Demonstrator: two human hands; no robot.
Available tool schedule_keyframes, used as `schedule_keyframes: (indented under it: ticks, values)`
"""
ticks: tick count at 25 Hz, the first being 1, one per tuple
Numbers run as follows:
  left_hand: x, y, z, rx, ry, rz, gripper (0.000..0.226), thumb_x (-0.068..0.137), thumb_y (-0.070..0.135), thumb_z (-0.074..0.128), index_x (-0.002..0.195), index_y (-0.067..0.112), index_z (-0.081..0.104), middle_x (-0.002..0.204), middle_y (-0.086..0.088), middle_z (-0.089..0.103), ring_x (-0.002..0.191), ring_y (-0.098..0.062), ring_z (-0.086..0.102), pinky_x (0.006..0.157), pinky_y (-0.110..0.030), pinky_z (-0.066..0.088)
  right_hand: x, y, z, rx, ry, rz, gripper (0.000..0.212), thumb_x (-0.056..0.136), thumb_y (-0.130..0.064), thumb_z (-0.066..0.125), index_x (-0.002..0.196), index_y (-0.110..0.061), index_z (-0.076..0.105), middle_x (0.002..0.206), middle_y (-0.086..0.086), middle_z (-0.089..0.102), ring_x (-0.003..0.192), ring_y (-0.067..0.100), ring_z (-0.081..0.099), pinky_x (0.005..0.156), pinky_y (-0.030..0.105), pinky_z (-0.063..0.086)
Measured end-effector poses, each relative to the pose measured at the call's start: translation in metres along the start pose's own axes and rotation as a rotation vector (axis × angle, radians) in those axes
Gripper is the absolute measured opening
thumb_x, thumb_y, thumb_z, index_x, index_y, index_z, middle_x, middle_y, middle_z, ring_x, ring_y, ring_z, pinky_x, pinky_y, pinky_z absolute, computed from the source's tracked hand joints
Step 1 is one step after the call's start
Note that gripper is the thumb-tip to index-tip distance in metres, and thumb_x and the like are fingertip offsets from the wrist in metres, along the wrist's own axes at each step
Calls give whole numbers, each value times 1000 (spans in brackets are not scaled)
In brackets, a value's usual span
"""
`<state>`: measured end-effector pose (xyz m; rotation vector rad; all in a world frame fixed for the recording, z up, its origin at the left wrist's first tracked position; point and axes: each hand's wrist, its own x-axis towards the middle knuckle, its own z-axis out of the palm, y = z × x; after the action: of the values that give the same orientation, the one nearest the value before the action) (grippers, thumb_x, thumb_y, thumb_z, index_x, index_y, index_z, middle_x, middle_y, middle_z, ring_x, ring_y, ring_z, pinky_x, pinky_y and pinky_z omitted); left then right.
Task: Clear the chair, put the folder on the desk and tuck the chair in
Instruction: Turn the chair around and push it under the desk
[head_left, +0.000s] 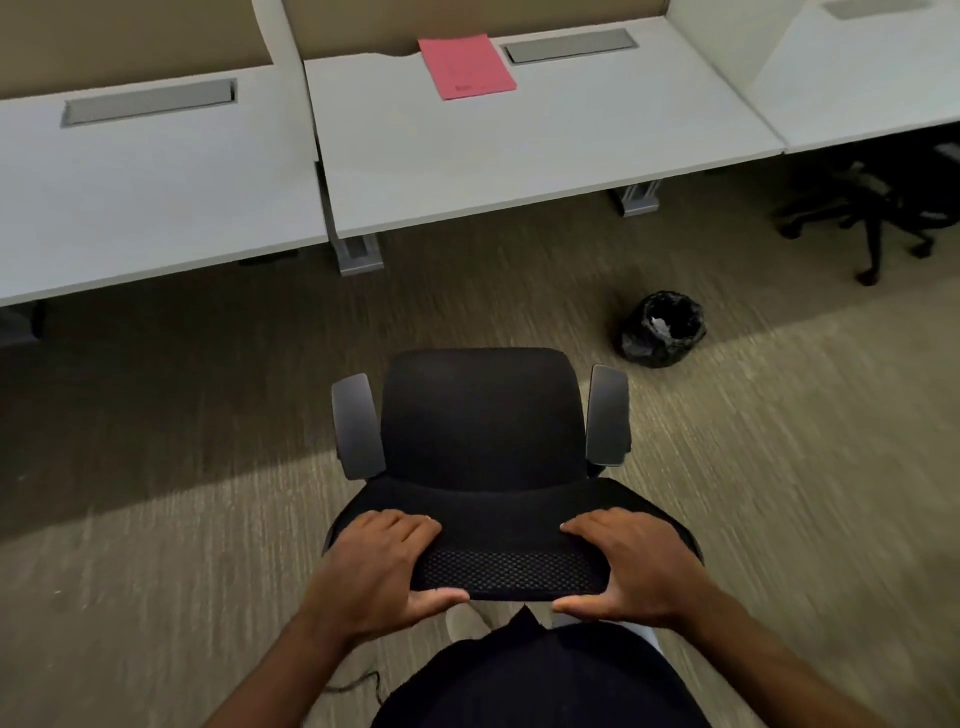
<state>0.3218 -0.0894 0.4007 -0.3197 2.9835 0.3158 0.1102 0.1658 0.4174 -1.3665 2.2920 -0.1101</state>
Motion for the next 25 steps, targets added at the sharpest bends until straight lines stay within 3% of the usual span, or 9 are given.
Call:
schedule_keyframes:
  ticks: [5,11,25]
  values:
    - [54,-1,-11,8,-87,59,96,76,97,26,135,28,58,132,10,65,120,-13,61,104,-37,45,22,29,-19,-24,65,-16,95,67,-102,39,131,-35,63,123,-17,69,108,4,65,92,25,51]
    - [114,10,-13,11,-39,0,97,75,98,23,139,31,53,138,11,61,125,-11,57,108,-36,41,61,87,-46,-71,126,-91,89,72,-98,42,125,-32,67,114,-14,72,101,6,67,86,30,56]
    - [329,50,-36,49,133,-233,91,74,98,25,122,32,65,104,13,72,93,-11,68,80,-35,53,223,279,-158,-218,209,-313,83,73,-98,38,114,-31,66,98,-11,70,85,9,66,73,30,56]
